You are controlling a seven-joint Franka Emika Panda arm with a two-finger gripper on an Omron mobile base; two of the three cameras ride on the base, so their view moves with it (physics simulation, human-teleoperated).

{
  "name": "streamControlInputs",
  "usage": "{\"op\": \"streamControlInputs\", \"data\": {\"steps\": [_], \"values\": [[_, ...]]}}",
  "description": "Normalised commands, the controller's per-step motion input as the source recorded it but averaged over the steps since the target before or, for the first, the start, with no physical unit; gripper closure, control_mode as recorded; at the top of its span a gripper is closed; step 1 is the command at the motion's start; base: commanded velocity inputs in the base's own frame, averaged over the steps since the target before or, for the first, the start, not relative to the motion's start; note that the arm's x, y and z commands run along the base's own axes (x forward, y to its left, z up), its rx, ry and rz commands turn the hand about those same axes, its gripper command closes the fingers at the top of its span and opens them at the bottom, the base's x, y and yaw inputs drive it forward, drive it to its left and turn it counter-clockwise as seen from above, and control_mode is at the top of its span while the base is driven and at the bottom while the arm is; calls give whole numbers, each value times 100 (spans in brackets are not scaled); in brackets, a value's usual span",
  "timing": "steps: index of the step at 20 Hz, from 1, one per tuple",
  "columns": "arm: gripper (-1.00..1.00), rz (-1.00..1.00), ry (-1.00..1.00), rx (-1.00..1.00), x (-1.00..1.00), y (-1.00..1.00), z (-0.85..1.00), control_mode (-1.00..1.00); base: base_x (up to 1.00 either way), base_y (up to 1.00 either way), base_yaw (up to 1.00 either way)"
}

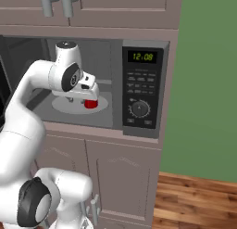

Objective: Pick the cup of tea, navigate to the dining table, and place it on the saucer.

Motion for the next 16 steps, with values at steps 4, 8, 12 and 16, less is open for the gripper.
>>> {"op": "streamControlInputs", "data": {"steps": [4,8,12,16], "values": [[-100,0,0,0,-3,0,-1,-100,0,0,0],[-100,0,0,-1,-9,0,-14,-100,0,0,0],[-100,0,-5,-1,0,-8,-35,-100,0,0,0],[-100,0,-18,-1,3,-1,-48,-100,0,0,0]]}}
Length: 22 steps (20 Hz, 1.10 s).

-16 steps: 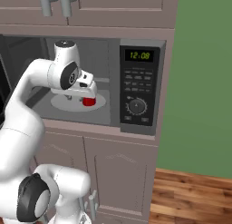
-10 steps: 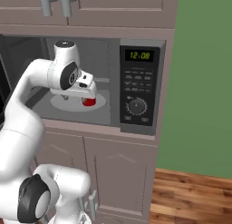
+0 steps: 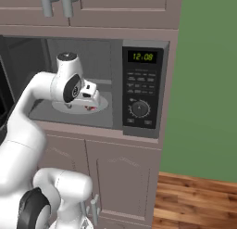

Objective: Pick the cup of tea, navigate to the dining table, and place it on the saucer.

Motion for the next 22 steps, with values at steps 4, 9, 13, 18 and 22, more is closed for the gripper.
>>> {"op": "streamControlInputs", "data": {"steps": [4,9,13,18,22], "values": [[-100,-1,-11,0,40,68,-23,-100,0,0,0],[-100,0,-9,0,35,29,6,-100,0,0,0],[-100,0,0,1,38,-7,20,-100,0,0,0],[-100,0,0,4,23,-44,13,-100,0,0,0],[-100,4,0,3,2,-47,-2,-100,0,0,0]]}}
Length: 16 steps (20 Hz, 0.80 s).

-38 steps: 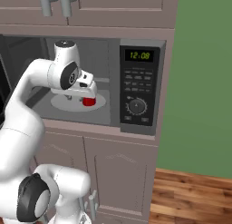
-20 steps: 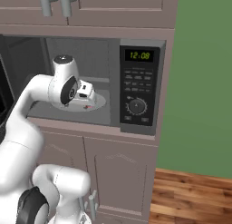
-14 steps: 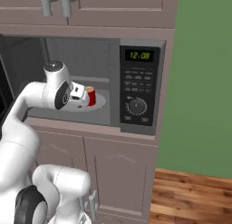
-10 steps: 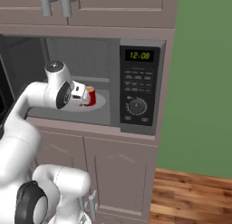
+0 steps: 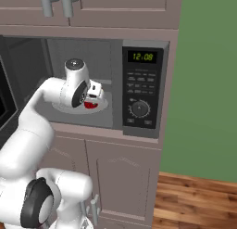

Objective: Pick the cup of tea, navigate to the dining table, and place it on the saucer.

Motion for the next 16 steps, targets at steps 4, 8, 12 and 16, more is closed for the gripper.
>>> {"op": "streamControlInputs", "data": {"steps": [4,8,12,16], "values": [[-100,3,0,0,0,-2,-30,-100,0,0,0],[-100,0,-2,0,0,6,-29,-100,0,0,0],[-100,0,-8,0,15,16,-19,-100,0,0,0],[-100,0,-2,0,38,23,0,-100,0,0,0]]}}
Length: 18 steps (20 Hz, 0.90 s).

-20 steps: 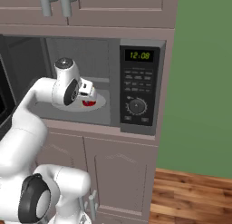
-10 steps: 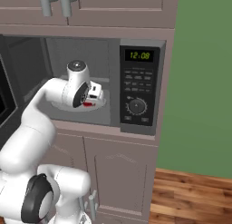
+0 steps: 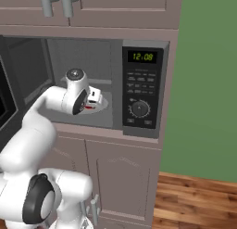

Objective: Pick the cup of tea, navigate to the dining table, and place it on the saucer.

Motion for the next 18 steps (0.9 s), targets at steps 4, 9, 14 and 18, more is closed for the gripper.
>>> {"op": "streamControlInputs", "data": {"steps": [4,9,14,18], "values": [[-100,0,0,0,39,6,1,-100,0,0,0],[-100,0,1,0,13,-3,5,-100,0,0,0],[-100,0,2,0,0,-12,0,-100,0,0,0],[-100,0,0,0,0,-10,0,-100,0,0,0]]}}
